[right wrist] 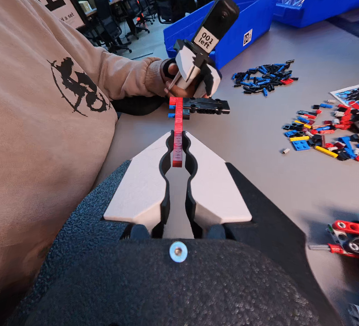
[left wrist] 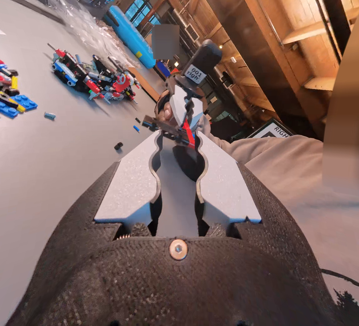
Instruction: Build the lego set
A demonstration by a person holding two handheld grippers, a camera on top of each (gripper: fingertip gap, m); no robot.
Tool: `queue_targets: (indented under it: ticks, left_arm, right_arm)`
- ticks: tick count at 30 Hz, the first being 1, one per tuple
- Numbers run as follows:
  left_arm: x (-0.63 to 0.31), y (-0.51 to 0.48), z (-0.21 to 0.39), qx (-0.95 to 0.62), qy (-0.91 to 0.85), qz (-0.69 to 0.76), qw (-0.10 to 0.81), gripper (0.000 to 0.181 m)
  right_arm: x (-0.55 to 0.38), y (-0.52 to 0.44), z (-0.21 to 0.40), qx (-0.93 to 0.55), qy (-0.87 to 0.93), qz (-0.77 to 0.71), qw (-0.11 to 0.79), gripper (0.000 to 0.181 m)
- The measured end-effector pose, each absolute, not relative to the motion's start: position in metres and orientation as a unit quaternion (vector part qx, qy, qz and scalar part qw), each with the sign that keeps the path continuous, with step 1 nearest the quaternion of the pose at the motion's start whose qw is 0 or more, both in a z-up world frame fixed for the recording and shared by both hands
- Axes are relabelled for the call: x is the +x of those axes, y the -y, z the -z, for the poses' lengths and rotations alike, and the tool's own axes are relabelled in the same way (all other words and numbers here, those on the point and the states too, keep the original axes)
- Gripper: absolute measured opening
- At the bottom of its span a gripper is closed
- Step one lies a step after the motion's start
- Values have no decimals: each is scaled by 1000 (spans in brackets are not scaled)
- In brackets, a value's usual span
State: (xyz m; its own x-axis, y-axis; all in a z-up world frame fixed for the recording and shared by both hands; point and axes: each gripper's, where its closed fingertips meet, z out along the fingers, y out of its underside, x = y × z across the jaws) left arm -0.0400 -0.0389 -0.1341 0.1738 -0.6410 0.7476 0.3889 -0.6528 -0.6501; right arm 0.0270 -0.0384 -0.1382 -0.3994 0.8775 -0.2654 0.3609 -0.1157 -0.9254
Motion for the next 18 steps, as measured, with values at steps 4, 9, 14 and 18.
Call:
queue_targets:
  ticks: [4, 9, 14, 18]
  left_arm:
    - [-32, 39, 140, -648, -63, 669, 359, 34]
    - [-28, 39, 151, -659, -50, 672, 334, 16]
    - [-29, 38, 152, -666, -51, 662, 340, 13]
    - [-33, 34, 156, -675, -40, 651, 344, 7]
  right_arm:
    - [22, 42, 144, -476, 662, -507, 278, 5]
    - [17, 48, 147, -461, 681, -486, 296, 5]
    - [15, 48, 150, -460, 687, -473, 304, 5]
    - [12, 40, 159, -476, 691, -442, 317, 7]
